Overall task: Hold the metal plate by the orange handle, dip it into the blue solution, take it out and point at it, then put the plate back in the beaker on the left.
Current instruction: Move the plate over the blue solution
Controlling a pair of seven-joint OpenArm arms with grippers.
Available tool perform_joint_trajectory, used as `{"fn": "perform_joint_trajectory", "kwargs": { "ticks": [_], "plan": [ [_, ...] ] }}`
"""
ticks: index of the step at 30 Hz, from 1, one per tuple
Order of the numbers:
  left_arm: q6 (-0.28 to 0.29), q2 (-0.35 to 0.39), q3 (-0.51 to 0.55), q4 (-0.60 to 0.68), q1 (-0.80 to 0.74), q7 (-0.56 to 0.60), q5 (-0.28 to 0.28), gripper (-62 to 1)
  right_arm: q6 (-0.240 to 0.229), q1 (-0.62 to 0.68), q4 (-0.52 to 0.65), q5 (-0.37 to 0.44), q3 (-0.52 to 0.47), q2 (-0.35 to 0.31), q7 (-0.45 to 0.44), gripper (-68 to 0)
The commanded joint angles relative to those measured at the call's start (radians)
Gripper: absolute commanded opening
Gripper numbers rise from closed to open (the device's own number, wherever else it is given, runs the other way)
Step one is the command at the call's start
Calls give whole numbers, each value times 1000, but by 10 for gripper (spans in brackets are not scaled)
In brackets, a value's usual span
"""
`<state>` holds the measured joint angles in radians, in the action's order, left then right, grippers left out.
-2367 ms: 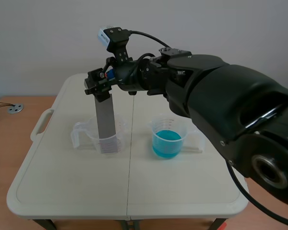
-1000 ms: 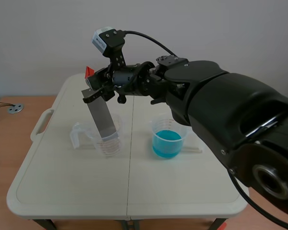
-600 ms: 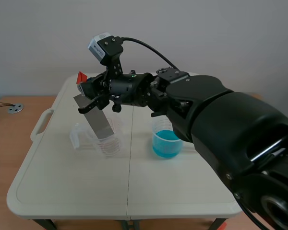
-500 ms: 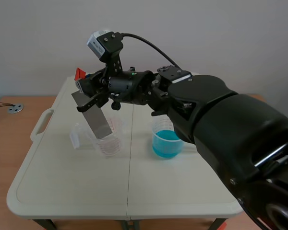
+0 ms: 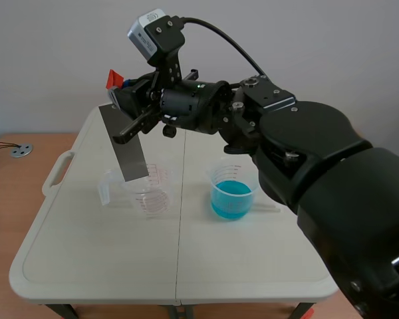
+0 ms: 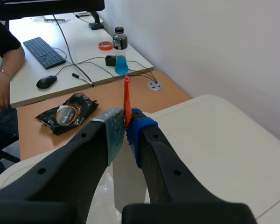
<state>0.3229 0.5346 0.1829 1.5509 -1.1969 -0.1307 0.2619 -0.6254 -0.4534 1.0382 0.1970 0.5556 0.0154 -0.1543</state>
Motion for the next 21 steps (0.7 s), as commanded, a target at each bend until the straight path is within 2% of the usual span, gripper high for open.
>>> {"fn": "perform_joint_trajectory", "kwargs": {
  "ticks": [1,13,21],
  "plan": [
    [6,-2,-6,6,-2,6,7,-592,-1,-16,39,-10,-18,-2,-13,-662],
    [6,-2,-6,6,-2,6,6,-592,-5,-6,185,-34,-99,-20,89,-662],
    [6,-2,-6,6,-2,6,6,-592,-32,25,292,-33,-152,-63,120,-662]
  ]
}}
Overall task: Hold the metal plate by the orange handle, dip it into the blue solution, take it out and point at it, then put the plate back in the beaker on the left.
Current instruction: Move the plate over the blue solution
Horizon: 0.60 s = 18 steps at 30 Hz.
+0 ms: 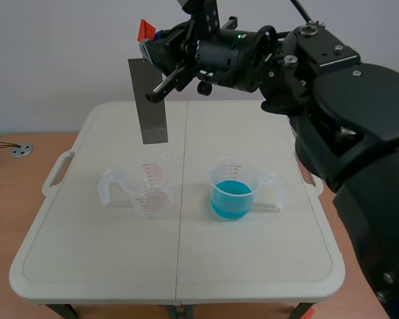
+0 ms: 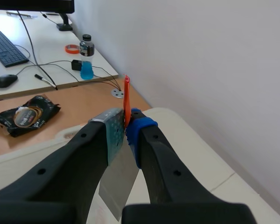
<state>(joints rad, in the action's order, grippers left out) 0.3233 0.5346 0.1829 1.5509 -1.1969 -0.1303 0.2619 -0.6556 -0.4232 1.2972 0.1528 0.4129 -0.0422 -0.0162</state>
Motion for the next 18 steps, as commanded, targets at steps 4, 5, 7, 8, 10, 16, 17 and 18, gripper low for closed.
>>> {"fn": "perform_joint_trajectory", "kwargs": {
  "ticks": [4,5,7,8,10,16,17,18],
  "plan": [
    [5,-2,-6,6,-2,6,6,-592,-8,39,119,11,-35,-22,14,-662],
    [5,-2,-6,6,-2,6,6,-592,-8,52,143,11,-43,-22,26,-662],
    [5,-2,-6,7,-2,6,6,-592,-10,79,188,11,-62,-22,54,-662],
    [5,-2,-6,7,-1,7,7,-592,-12,93,212,11,-71,-22,66,-662],
    [5,-2,-6,8,3,6,7,-592,-14,120,256,11,-90,-23,84,-662],
    [5,3,-6,8,20,6,6,-592,-25,174,359,11,-136,-46,101,-662],
    [5,4,-6,9,20,6,7,-592,-27,180,371,11,-144,-50,101,-662],
    [5,4,-6,11,20,6,6,-592,-27,189,382,11,-151,-55,102,-662]
  ]
}}
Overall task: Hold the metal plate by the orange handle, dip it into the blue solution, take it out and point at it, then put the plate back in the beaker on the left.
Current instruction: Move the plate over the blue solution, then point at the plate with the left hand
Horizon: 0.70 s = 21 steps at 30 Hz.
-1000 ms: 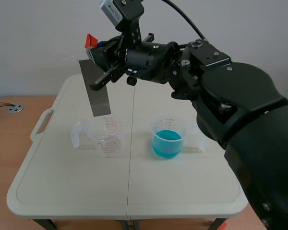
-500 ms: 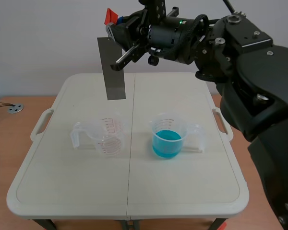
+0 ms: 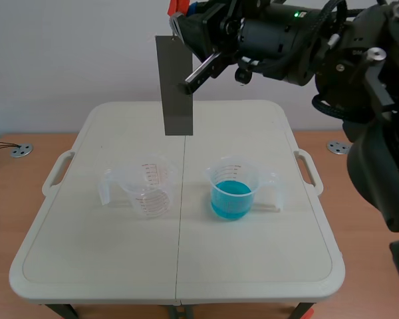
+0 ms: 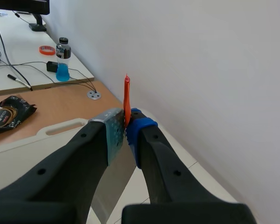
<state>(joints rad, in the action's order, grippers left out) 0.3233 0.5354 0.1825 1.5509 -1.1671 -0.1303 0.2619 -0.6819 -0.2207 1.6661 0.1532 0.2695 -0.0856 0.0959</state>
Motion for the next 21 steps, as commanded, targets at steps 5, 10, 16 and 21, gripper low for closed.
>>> {"fn": "perform_joint_trajectory", "kwargs": {
  "ticks": [5,10,16,21],
  "plan": [
    [5,3,-5,28,-10,8,7,-592,-20,24,55,11,-58,-12,-4,-662],
    [5,3,-5,57,-10,32,6,-592,-53,55,76,11,-111,-21,-1,-662],
    [1,29,2,126,62,67,7,-592,-64,67,78,15,-146,-56,-12,-662],
    [2,56,2,174,185,67,45,-592,-64,77,78,15,-165,-84,-23,-662]
  ]
}}
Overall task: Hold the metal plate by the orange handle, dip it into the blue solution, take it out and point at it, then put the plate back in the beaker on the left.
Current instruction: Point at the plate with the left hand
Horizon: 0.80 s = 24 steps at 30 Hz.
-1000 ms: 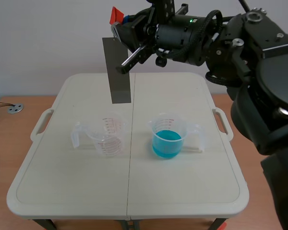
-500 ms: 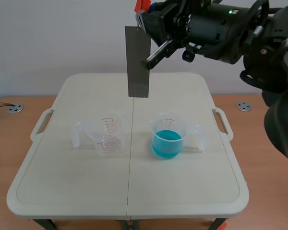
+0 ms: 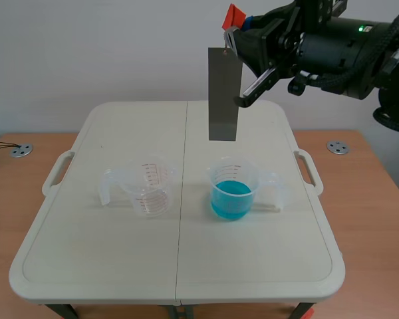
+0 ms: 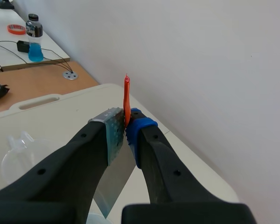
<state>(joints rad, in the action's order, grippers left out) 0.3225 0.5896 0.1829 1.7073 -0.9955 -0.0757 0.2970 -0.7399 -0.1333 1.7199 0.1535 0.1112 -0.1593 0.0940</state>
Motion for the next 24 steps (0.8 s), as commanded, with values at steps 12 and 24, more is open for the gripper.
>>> {"fn": "perform_joint_trajectory", "kwargs": {
  "ticks": [12,24],
  "plan": [
    [15,49,-139,29,387,-23,32,-592,-6,44,32,14,-60,-21,-56,-662],
    [17,51,-475,26,770,-165,27,-592,-6,56,35,15,-91,-21,-56,-662]
  ]
}}
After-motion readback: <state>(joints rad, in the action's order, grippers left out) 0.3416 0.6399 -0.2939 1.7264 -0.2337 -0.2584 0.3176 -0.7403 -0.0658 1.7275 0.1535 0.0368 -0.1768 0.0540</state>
